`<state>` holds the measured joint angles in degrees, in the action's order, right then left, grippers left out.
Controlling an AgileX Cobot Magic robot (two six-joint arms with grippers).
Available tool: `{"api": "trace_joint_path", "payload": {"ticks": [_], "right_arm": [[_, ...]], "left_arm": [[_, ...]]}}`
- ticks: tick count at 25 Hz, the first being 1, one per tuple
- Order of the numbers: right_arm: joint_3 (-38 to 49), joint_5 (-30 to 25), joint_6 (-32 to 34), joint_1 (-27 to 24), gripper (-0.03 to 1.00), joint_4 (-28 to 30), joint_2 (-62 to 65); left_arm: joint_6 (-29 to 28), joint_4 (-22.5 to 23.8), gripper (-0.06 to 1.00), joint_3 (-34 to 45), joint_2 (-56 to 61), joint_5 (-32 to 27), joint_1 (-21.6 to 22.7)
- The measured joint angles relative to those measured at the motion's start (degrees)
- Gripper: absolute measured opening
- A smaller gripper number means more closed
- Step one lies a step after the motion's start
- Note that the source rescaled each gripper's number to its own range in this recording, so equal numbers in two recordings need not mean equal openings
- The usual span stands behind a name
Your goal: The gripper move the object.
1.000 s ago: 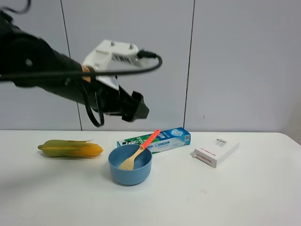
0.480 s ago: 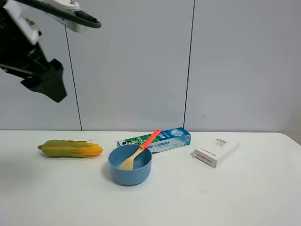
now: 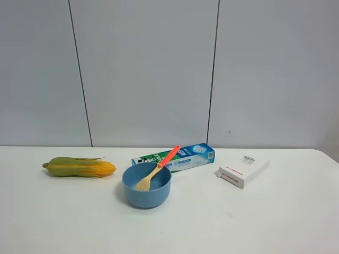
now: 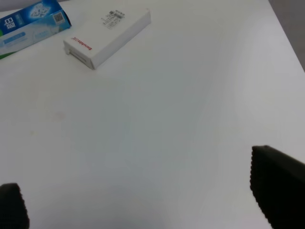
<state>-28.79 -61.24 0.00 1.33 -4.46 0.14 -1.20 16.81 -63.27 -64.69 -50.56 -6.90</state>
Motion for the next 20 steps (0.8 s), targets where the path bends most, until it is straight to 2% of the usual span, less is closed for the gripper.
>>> {"api": "trace_joint_path", "payload": {"ticks": [5,11,15,20], "right_arm": [[0.0,0.0,0.0,0.0,1.00,0.0,0.0],[0.0,0.0,0.0,0.0,1.00,0.0,0.0],[0.0,0.0,0.0,0.0,1.00,0.0,0.0],[0.0,0.0,0.0,0.0,1.00,0.0,0.0]], "left_arm": [[2.8,-7.4,0.64,0.0,7.3,-7.1,5.8],[3.1,-9.1,0.64,2.9,18.4,-15.2,6.8],[3.1,-10.2,0.64,9.0,27.7,-16.2,6.8],[2.9,-12.7,0.64,19.9,38.3,-14.7,6.8]]}}
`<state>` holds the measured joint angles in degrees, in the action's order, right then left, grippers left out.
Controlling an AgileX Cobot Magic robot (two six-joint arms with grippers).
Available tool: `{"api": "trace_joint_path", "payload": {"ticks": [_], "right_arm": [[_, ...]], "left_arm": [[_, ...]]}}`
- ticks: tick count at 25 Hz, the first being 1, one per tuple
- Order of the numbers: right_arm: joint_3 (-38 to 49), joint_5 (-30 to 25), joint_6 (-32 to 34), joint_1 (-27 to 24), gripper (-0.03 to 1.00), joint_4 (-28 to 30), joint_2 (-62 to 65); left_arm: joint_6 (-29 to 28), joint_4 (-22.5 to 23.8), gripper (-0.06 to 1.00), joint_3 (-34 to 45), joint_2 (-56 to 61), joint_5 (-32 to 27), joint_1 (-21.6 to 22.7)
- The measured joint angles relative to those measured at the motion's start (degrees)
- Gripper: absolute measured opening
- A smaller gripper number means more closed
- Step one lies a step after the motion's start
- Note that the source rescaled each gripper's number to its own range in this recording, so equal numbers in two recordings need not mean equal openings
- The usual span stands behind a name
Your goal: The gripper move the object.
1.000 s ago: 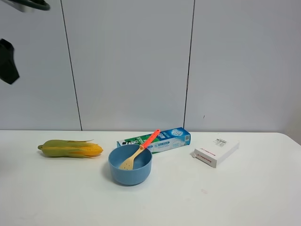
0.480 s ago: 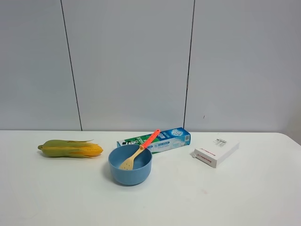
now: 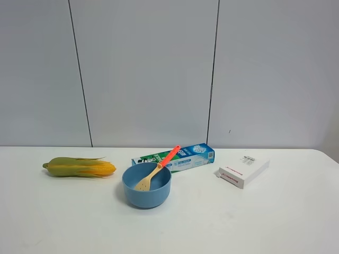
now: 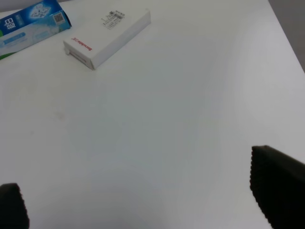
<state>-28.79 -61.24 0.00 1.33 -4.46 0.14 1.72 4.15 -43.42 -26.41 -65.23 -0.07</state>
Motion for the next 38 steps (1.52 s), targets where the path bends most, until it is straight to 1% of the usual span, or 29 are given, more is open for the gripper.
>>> {"api": "trace_joint_path", "payload": {"ticks": [4,6,11,15,30,33,38], "right_arm": [[0.0,0.0,0.0,0.0,1.00,0.0,0.0],[0.0,0.0,0.0,0.0,1.00,0.0,0.0],[0.0,0.0,0.0,0.0,1.00,0.0,0.0],[0.0,0.0,0.0,0.0,1.00,0.0,0.0],[0.0,0.0,0.0,0.0,1.00,0.0,0.0],[0.0,0.0,0.0,0.0,1.00,0.0,0.0],[0.0,0.0,0.0,0.0,1.00,0.0,0.0]], "left_arm": [[-1.0,-3.1,0.63,7.4,7.9,1.5,0.0],[-1.0,-4.2,0.63,9.7,11.9,2.1,0.0],[-1.2,-4.2,0.63,13.7,19.5,3.4,0.0],[-1.2,-4.2,0.63,14.2,22.3,4.5,0.0],[-1.2,-4.2,0.63,14.2,24.2,4.9,0.0],[-2.5,-3.7,0.63,14.2,26.4,4.9,0.0],[-3.6,-2.7,0.63,14.2,26.6,4.9,0.3]]}}
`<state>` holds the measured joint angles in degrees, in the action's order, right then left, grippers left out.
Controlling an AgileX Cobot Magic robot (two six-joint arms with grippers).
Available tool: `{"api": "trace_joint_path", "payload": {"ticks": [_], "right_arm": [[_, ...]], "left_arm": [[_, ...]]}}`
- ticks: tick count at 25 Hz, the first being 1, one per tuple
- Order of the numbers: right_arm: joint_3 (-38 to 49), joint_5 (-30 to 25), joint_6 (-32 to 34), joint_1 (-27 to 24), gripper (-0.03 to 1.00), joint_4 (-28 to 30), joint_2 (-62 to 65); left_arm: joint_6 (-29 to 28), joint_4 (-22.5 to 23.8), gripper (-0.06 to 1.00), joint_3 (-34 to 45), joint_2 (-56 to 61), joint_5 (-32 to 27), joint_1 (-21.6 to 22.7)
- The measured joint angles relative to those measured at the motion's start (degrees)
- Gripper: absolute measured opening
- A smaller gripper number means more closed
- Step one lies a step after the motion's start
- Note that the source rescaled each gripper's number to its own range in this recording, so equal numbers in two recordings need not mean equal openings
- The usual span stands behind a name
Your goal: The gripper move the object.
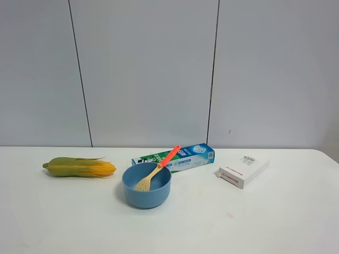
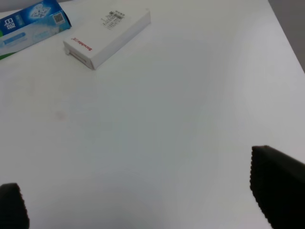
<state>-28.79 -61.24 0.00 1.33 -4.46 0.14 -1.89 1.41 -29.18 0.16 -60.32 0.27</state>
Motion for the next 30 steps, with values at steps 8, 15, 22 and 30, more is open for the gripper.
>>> {"api": "trace_joint_path", "payload": {"ticks": [8,15,22,30], "right_arm": [[0.0,0.0,0.0,0.0,1.00,0.0,0.0],[0.0,0.0,0.0,0.0,1.00,0.0,0.0],[0.0,0.0,0.0,0.0,1.00,0.0,0.0],[0.0,0.0,0.0,0.0,1.00,0.0,0.0]], "left_arm": [[-0.3,0.2,0.62,0.0,0.0,0.0,4.1],[-0.3,0.3,0.62,0.0,0.0,0.0,4.1],[-0.3,0.3,0.95,0.0,0.0,0.0,4.1],[-0.4,0.3,0.99,0.0,0.0,0.0,4.1]]}}
